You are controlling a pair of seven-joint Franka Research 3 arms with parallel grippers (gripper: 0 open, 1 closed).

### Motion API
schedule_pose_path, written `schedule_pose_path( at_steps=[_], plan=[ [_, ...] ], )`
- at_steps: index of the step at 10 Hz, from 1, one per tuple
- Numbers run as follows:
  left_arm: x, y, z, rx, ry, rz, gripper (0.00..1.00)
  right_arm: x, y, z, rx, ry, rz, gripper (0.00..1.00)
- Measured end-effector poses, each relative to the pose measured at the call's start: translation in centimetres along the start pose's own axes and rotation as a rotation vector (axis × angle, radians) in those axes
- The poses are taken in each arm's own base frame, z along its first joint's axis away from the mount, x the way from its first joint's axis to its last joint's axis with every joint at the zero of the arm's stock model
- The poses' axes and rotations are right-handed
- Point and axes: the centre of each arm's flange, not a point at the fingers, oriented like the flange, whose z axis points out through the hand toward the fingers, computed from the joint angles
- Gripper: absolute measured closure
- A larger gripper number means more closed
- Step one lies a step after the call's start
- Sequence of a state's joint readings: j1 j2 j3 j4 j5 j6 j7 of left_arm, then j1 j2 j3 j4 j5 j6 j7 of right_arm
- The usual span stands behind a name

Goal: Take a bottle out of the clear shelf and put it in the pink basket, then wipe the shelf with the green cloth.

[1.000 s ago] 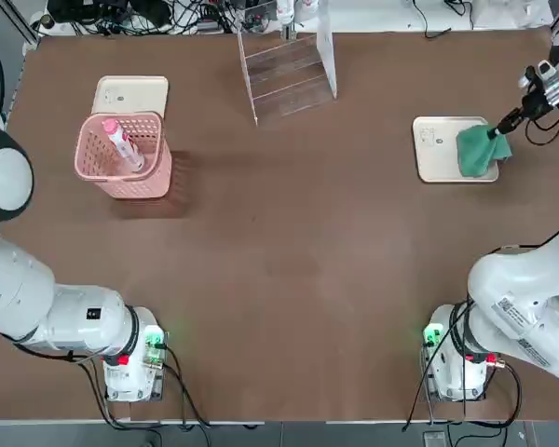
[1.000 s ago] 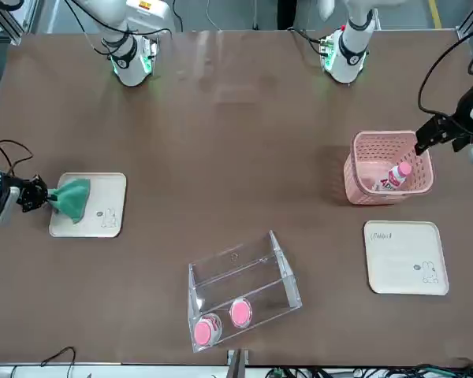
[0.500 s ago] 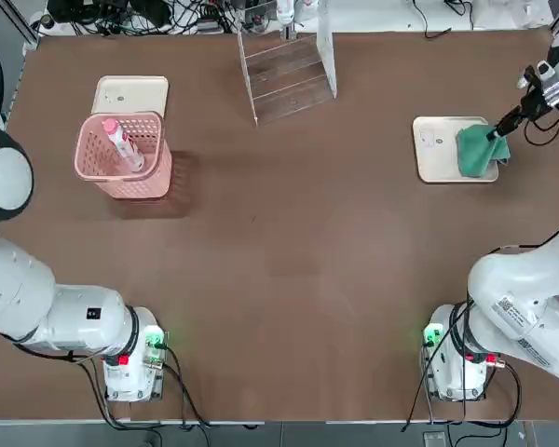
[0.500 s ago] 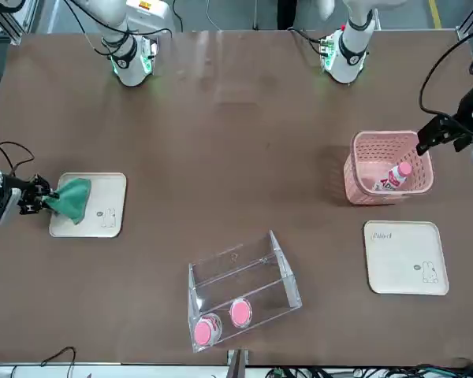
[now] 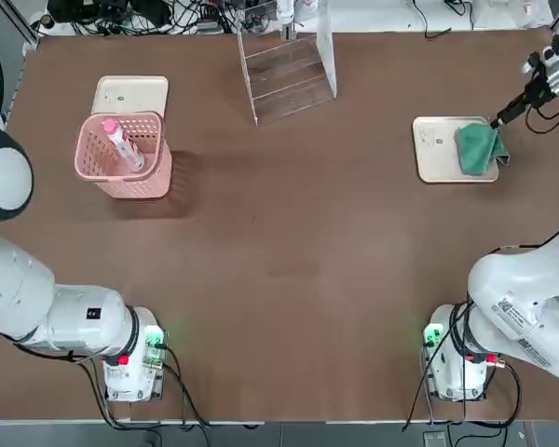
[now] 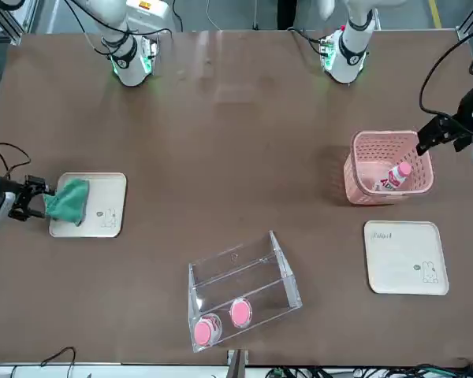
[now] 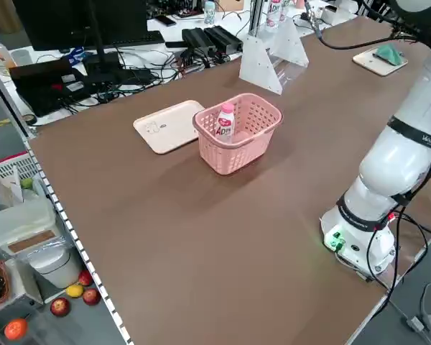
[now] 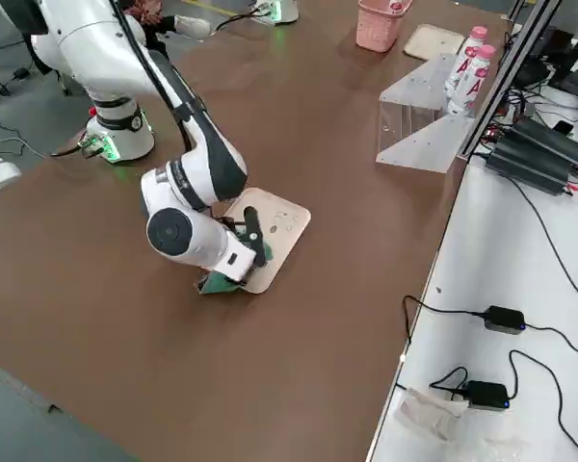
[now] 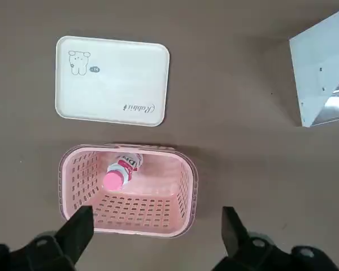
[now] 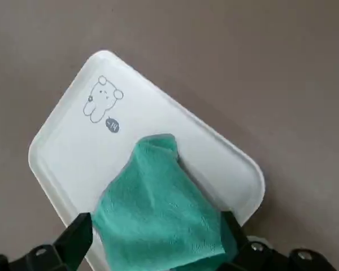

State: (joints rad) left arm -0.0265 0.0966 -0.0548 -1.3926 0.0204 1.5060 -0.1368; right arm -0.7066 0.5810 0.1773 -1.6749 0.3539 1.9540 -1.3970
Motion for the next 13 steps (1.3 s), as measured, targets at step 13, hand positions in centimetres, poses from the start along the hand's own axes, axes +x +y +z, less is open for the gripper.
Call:
schedule_pose_path(
  at_steps=[13],
  plan=[
    [0.0, 0.2, -0.2, -0.001, 0.004, 0.003, 0.00, 27.2, -30.6, -15.2, -0.280, -0.121, 0.479, 0.00]
  ],
)
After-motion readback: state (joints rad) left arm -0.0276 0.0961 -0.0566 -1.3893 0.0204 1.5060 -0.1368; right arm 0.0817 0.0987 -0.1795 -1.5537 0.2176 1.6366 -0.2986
